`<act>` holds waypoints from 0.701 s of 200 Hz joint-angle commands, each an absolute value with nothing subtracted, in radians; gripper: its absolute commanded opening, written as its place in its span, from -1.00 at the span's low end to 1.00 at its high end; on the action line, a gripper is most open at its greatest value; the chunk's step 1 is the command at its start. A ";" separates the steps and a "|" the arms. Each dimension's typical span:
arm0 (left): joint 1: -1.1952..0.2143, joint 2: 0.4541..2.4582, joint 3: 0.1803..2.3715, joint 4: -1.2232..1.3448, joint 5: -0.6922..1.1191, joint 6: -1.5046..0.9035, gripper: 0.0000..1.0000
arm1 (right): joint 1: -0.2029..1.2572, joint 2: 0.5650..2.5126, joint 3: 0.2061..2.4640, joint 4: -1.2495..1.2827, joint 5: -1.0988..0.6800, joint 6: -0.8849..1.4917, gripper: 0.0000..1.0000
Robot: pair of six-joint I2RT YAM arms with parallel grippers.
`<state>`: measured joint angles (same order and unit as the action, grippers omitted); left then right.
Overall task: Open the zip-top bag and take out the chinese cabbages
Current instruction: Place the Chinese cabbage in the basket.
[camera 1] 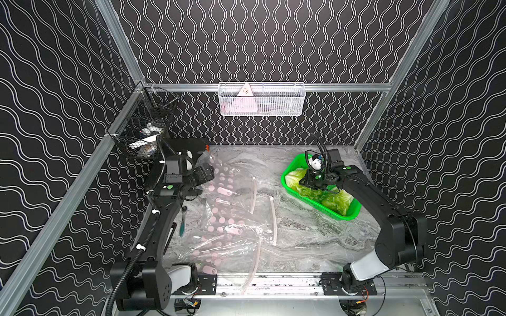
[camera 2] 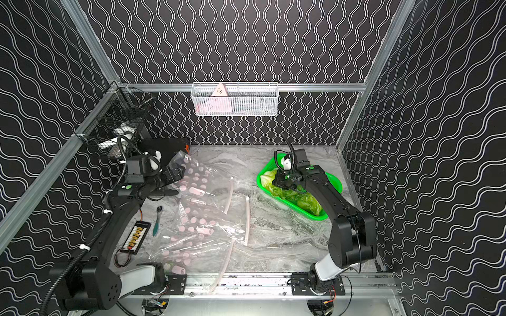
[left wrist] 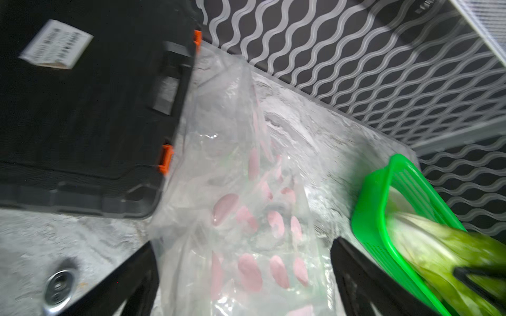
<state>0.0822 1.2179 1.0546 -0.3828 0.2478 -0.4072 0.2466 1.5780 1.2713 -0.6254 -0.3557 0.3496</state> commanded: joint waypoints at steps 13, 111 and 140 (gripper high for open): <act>0.025 1.230 1.083 -0.362 0.301 -0.352 0.98 | 0.245 1.589 1.273 -0.705 -0.216 0.311 -1.00; -0.122 1.262 1.187 -0.486 0.233 -0.257 0.98 | 0.228 1.596 1.252 -0.536 -0.324 0.110 -1.00; -0.126 1.269 1.225 -0.569 0.096 -0.230 0.98 | 0.228 1.546 1.194 -0.492 -0.366 0.159 -1.00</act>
